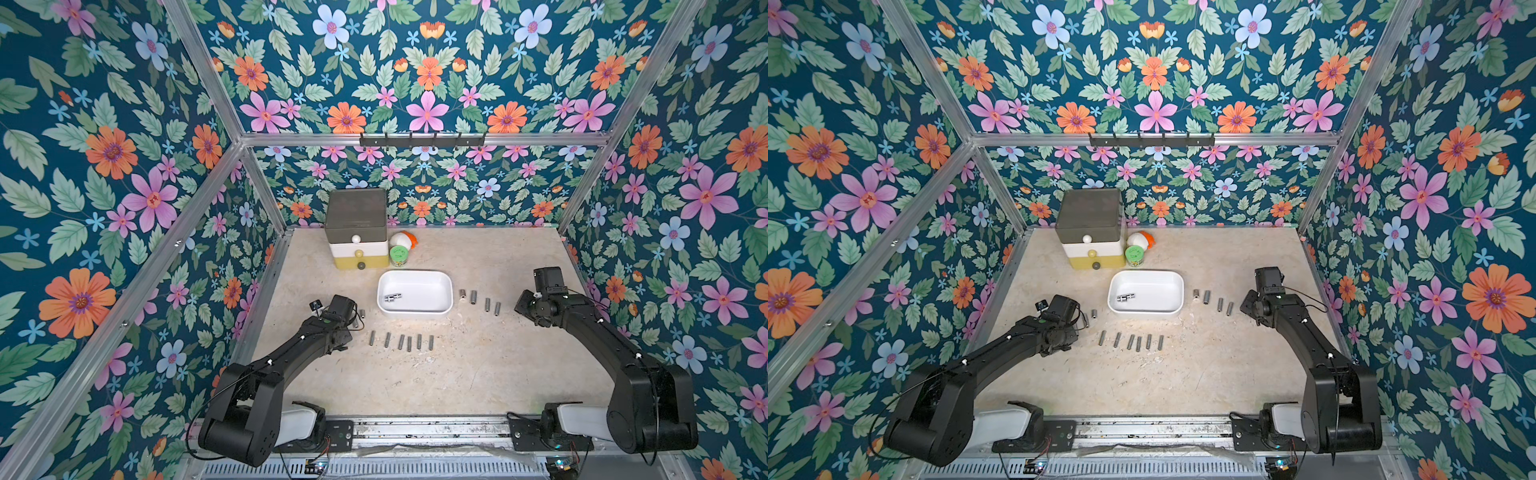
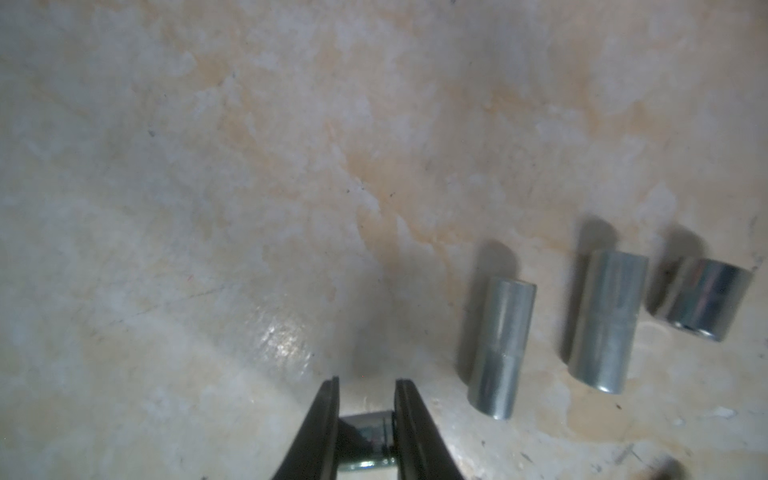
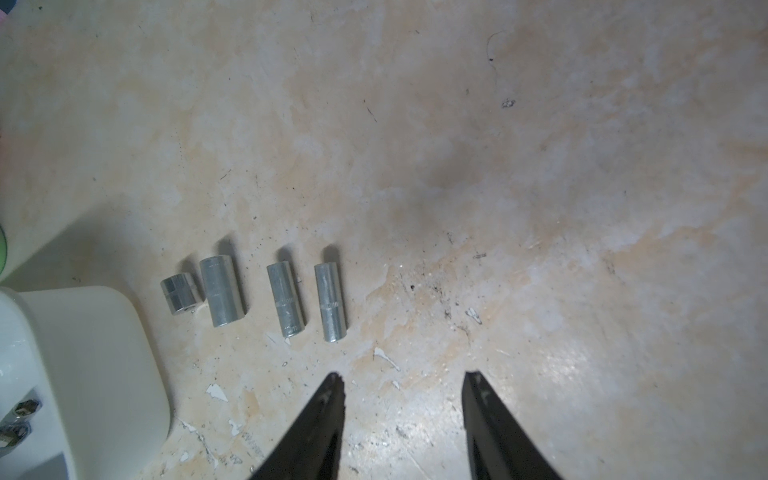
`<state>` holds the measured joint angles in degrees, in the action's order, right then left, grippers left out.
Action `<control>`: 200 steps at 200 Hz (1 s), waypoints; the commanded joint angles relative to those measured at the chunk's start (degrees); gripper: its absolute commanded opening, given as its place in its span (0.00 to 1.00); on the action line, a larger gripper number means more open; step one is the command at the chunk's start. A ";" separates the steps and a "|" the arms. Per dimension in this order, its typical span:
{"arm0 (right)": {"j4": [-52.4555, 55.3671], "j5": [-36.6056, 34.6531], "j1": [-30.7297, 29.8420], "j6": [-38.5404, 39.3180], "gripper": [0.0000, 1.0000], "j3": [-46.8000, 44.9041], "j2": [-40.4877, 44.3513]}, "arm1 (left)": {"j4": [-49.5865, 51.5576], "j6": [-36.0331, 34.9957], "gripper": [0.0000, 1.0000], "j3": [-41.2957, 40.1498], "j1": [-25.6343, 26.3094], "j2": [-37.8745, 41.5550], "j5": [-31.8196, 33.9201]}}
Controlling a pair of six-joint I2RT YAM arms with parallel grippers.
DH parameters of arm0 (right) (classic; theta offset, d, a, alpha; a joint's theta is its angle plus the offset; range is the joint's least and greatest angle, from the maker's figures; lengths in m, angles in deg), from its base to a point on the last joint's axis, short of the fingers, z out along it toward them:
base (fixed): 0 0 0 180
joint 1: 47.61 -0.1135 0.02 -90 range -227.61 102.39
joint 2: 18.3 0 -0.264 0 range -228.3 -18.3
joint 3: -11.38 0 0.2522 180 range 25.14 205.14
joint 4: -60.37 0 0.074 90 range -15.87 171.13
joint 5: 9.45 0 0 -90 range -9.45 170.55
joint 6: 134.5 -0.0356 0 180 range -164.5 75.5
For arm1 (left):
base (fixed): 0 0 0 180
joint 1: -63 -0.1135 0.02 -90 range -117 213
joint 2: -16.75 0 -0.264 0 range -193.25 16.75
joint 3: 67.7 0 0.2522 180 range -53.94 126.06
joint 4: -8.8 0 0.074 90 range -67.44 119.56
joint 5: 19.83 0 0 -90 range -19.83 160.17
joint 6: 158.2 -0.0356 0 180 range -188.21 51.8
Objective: Take out the socket from the storage box
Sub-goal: Place the socket head at the center of the board.
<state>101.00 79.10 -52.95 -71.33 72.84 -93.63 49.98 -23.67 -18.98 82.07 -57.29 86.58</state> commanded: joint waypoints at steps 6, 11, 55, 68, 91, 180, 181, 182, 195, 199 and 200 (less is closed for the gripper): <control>-0.94 0.64 -0.02 0.55 0.51 -0.15 -0.23 | -0.96 -1.20 0.28 0.12 -0.44 -0.40 -0.57; -0.94 0.66 -0.03 0.54 0.51 -0.15 -0.17 | -0.96 -1.28 0.28 0.13 -0.44 -0.49 -0.59; -0.97 0.97 -0.03 0.49 0.51 -0.36 -0.29 | -1.34 -1.73 0.32 0.07 -0.60 -0.76 -0.59; -1.00 1.01 -0.02 0.54 0.51 -0.33 -0.28 | -1.73 -1.88 0.34 -0.11 -0.65 -0.76 -0.70; -0.97 1.01 -0.02 0.55 0.51 -0.31 -0.28 | -2.00 -2.02 0.39 -0.23 -0.65 -1.14 -0.58; -1.03 1.25 -0.02 0.77 0.51 -0.24 -0.69 | -1.30 -2.43 0.41 0.28 -0.80 -0.23 -0.48; -0.99 1.26 -0.06 0.79 0.51 -0.20 -0.65 | -1.31 -2.48 0.41 0.33 -0.84 -0.18 -0.49; -0.97 1.27 -0.04 0.80 0.51 -0.22 -0.67 | -1.31 -2.46 0.41 0.31 -0.81 -0.16 -0.49; -1.04 1.36 -0.04 0.74 0.51 -0.24 -0.63 | -1.16 -2.52 0.41 0.35 -0.80 0.16 -0.54; -1.03 1.37 -0.02 0.78 0.51 -0.28 -0.66 | -1.13 -2.52 0.41 0.38 -0.79 0.28 -0.50; -1.08 1.37 -0.02 0.80 0.51 -0.26 -0.64 | -1.14 -2.52 0.41 0.37 -0.79 0.33 -0.50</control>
<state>100.96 80.52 -52.97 -70.77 72.43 -94.13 47.97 -25.35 -18.96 81.33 -57.49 85.37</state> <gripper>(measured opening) 0.508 0.410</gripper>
